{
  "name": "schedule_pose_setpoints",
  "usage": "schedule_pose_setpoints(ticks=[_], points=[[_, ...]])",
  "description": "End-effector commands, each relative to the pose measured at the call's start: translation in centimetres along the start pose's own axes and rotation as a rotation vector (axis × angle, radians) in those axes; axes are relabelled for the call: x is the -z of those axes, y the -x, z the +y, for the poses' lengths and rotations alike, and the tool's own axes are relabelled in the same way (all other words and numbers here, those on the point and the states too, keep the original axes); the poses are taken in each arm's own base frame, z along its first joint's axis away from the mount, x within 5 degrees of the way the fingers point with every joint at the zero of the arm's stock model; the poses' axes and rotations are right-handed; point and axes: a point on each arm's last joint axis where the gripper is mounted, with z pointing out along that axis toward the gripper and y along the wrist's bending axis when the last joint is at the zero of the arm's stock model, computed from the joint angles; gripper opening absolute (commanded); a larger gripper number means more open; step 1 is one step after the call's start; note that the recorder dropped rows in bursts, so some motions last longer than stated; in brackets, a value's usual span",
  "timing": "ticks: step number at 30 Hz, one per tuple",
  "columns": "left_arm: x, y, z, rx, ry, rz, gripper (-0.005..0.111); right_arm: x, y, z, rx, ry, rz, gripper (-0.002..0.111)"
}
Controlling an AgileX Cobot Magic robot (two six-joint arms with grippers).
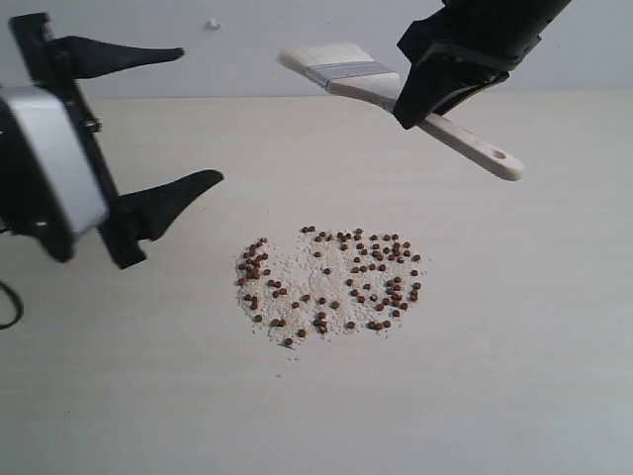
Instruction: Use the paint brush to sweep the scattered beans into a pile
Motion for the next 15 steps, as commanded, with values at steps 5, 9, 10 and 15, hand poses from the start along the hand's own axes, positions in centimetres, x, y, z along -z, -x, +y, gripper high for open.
schedule_pose_setpoints(ticks=[5, 9, 10, 15], points=[[-7.7, 1.2, 0.7, -0.361, 0.021, 0.058, 0.076, 0.6, 0.3, 0.4, 0.031, 0.007, -0.030, 0.000], [-10.5, 0.5, 0.6, -0.421, -0.043, 0.084, 0.077, 0.6, 0.3, 0.4, 0.021, 0.012, -0.032, 0.000], [-11.1, 0.3, 0.6, -0.442, -0.045, 0.083, 0.077, 0.6, 0.3, 0.5, 0.019, 0.017, -0.035, 0.000], [-13.4, -0.4, 0.1, -0.488, -0.068, 0.080, 0.077, 0.6, 0.5, 0.7, 0.014, 0.039, -0.047, 0.000]])
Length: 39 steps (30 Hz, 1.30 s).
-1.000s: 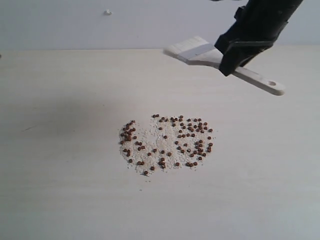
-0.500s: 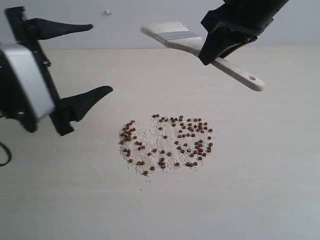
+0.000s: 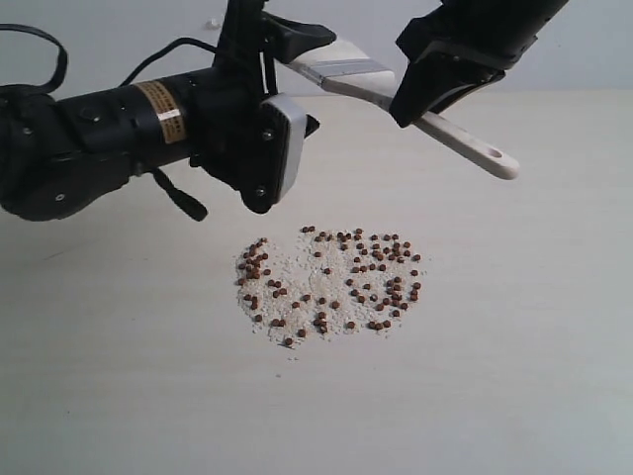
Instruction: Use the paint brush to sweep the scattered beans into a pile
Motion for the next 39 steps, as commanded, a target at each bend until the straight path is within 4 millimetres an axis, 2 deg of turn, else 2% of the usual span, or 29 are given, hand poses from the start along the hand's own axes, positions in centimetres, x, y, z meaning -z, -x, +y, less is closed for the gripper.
schedule_pose_setpoints(ticks=[1, 7, 10, 19, 24, 26, 28, 33, 35, 39], points=[[-1.9, -0.1, -0.4, -0.034, -0.019, 0.004, 0.077, 0.6, 0.4, 0.6, 0.005, 0.025, -0.040, 0.000], [-3.2, -0.1, -0.2, -0.049, -0.007, -0.001, 0.077, 0.6, 0.4, 0.6, 0.011, 0.027, -0.041, 0.000], [-3.7, -0.2, -0.2, -0.057, -0.005, -0.005, 0.070, 0.6, 0.4, 0.6, 0.009, 0.031, -0.043, 0.000], [-4.4, -0.3, -1.4, -0.066, -0.052, -0.009, 0.033, 0.6, 0.4, 0.6, 0.009, 0.031, -0.043, 0.000], [-4.4, -0.3, -1.5, -0.062, -0.061, -0.007, 0.009, 0.6, 0.5, 0.8, 0.032, 0.055, -0.058, 0.001], [-4.4, -0.3, -1.5, -0.061, -0.061, -0.007, 0.000, 0.7, 0.7, 1.1, 0.042, 0.085, -0.077, 0.007], [-4.4, -0.4, -1.6, -0.060, -0.070, -0.004, 0.000, 0.8, 0.9, 1.4, 0.060, 0.111, -0.099, 0.019], [-4.4, -0.7, -2.1, 0.017, -0.128, 0.038, 0.000, 2.3, 2.3, 1.6, 0.108, 0.060, -0.187, 0.064], [-4.3, -1.0, -2.3, 0.103, -0.150, 0.079, 0.000, 3.1, 2.9, 1.7, 0.126, 0.032, -0.232, 0.071], [-4.1, -1.9, -2.7, 0.291, -0.171, 0.174, 0.000, 4.8, 4.0, 1.7, 0.185, -0.061, -0.328, 0.070]])
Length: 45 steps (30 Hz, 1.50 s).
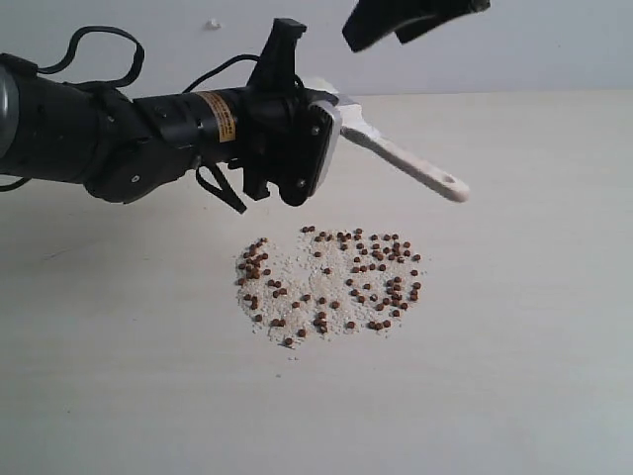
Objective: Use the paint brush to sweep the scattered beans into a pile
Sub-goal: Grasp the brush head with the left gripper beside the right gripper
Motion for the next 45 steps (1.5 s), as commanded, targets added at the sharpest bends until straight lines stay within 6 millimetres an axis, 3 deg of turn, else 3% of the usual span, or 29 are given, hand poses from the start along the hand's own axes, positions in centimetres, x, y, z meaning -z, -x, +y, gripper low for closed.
schedule_pose_setpoints(ticks=[1, 7, 13, 16, 19, 20, 23, 29, 32, 37, 45], points=[[0.2, -1.0, -0.2, 0.255, -0.022, 0.089, 0.000, 1.8, 1.6, 0.0, 0.106, -0.117, -0.111, 0.070], [1.1, -5.3, -1.0, 0.710, -0.033, 0.215, 0.000, 2.5, 1.9, -1.3, 0.220, -0.297, -0.128, 0.070], [3.3, -10.9, -2.0, 1.053, -0.016, 0.273, 0.000, 2.6, 2.8, -0.9, 0.315, -0.278, -0.214, 0.070], [4.6, -12.7, -2.2, 1.161, -0.054, 0.149, 0.000, 2.4, 3.4, 0.2, 0.349, -0.162, -0.313, 0.070], [6.8, -13.8, -1.6, 1.301, -0.069, -0.149, 0.000, 1.8, 3.9, 0.5, 0.367, -0.084, -0.373, 0.070], [8.5, -15.1, -1.4, 1.369, -0.049, -0.266, 0.000, 0.9, 4.0, 0.5, 0.374, -0.021, -0.393, 0.070], [10.3, -16.5, -1.3, 1.435, -0.023, -0.338, 0.000, -1.0, 3.9, 0.1, 0.402, 0.089, -0.411, 0.068], [10.7, -16.4, -1.4, 1.436, -0.038, -0.417, 0.000, -5.9, 3.6, -1.5, 0.442, 0.297, -0.519, 0.058], [9.5, -15.5, -2.5, 1.446, -0.113, -0.432, 0.000, -9.2, 2.7, -2.5, 0.493, 0.463, -0.641, 0.068], [7.6, -13.7, -2.8, 1.405, -0.253, -0.475, 0.000, -13.4, 1.0, -4.7, 0.503, 0.465, -0.620, 0.070], [6.7, -12.1, -2.6, 1.361, -0.320, -0.508, 0.000, -14.0, 0.6, -5.0, 0.475, 0.474, -0.609, 0.070]])
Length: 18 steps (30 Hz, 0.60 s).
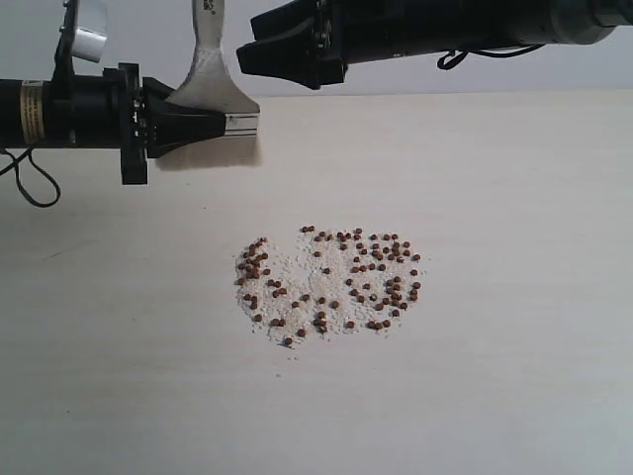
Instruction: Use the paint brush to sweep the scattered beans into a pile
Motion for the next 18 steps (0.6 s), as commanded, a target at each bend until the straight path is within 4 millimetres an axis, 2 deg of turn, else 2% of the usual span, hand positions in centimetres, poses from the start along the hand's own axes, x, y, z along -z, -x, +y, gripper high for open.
schedule_pose_setpoints(ticks=[1, 11, 18], points=[[-0.5, 0.4, -0.3, -0.012, -0.023, -0.017, 0.000, 0.0, 0.3, 0.0, -0.008, 0.001, -0.028, 0.070], [-0.5, 0.5, -0.2, -0.019, -0.013, -0.028, 0.000, 0.1, 1.0, 0.1, -0.061, -0.008, -0.062, 0.070], [-0.5, 0.5, -0.1, -0.020, -0.006, -0.035, 0.000, 0.6, 2.7, 1.0, -0.046, 0.005, -0.021, 0.070]])
